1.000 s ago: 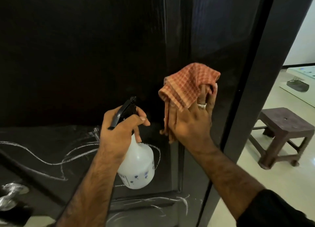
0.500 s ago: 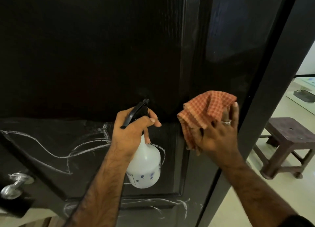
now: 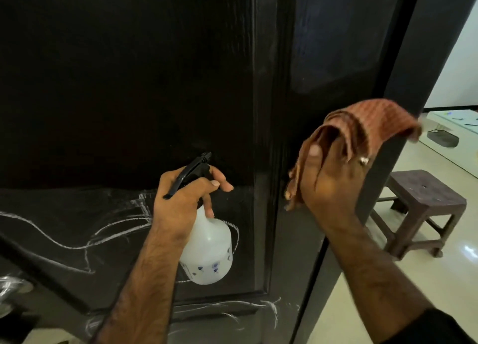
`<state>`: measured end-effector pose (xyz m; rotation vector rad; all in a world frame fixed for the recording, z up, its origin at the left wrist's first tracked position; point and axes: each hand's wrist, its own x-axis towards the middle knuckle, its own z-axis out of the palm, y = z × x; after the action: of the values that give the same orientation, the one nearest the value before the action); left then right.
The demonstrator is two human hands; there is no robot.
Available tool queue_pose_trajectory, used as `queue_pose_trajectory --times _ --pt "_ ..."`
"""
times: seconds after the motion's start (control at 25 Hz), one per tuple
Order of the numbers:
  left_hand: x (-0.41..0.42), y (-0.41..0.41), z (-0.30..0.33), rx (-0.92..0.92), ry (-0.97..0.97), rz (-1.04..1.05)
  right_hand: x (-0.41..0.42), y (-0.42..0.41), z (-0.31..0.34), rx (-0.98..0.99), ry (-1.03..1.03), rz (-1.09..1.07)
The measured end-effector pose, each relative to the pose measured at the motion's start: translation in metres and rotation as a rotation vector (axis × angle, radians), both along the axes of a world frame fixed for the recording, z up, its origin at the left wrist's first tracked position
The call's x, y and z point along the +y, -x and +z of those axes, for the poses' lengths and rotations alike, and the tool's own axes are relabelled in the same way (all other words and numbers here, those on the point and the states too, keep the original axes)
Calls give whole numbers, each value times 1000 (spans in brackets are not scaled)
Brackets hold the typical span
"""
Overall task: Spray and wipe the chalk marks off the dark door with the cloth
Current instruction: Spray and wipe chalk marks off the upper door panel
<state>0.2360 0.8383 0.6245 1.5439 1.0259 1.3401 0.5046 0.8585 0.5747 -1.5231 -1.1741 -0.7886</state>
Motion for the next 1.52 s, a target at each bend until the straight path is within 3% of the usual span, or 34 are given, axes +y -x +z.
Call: queue_pose_trajectory --times 0.04,0.08,0.2,0.28,0.32,0.44,0.48,0.6,0.68,0.84,0.88,0.96,1.04,1.12,1.32,1.4,1.52 --pt "0 -1 1 3 -8 3 8 14 10 100 -21 -92" --pt "0 -2 0 1 -14 3 11 24 9 63 -27 -143" --pt "1 -3 0 11 -38 7 5 14 -41 -418 85 28" --pt "1 -3 0 9 -39 9 -14 -25 -58 -568 137 81" --pt "1 -3 1 7 -42 16 -18 -31 -54 -555 139 60" --pt "-1 -5 0 27 -35 18 -3 6 -14 -162 -17 -67" --pt "-1 -6 0 29 -27 16 1 20 -6 -116 -54 -55" --pt "1 -4 -1 29 -29 -4 -5 16 -40 -398 57 158" --pt "-1 0 -4 33 -41 -22 -25 -8 -51 -504 112 173" --pt "-18 -2 -34 44 -51 -176 -6 18 -3 -105 109 57" --pt "-24 -3 -49 38 0 -181 -2 30 6 -96 71 74" --pt "-34 -5 -77 22 127 -133 -4 33 -17 -294 58 180" --pt "-39 -7 -95 -2 197 -90 -24 14 -76 -607 200 269" --pt "-41 -3 -100 -22 198 -82 -40 -20 -115 -759 262 213" --pt "-34 4 -97 -75 113 -68 4 20 -87 -288 94 -87" --pt "-32 3 -99 -79 108 -28 10 40 -101 -386 69 87" --pt "-33 4 -104 -53 116 -5 -32 5 -141 -619 176 275"
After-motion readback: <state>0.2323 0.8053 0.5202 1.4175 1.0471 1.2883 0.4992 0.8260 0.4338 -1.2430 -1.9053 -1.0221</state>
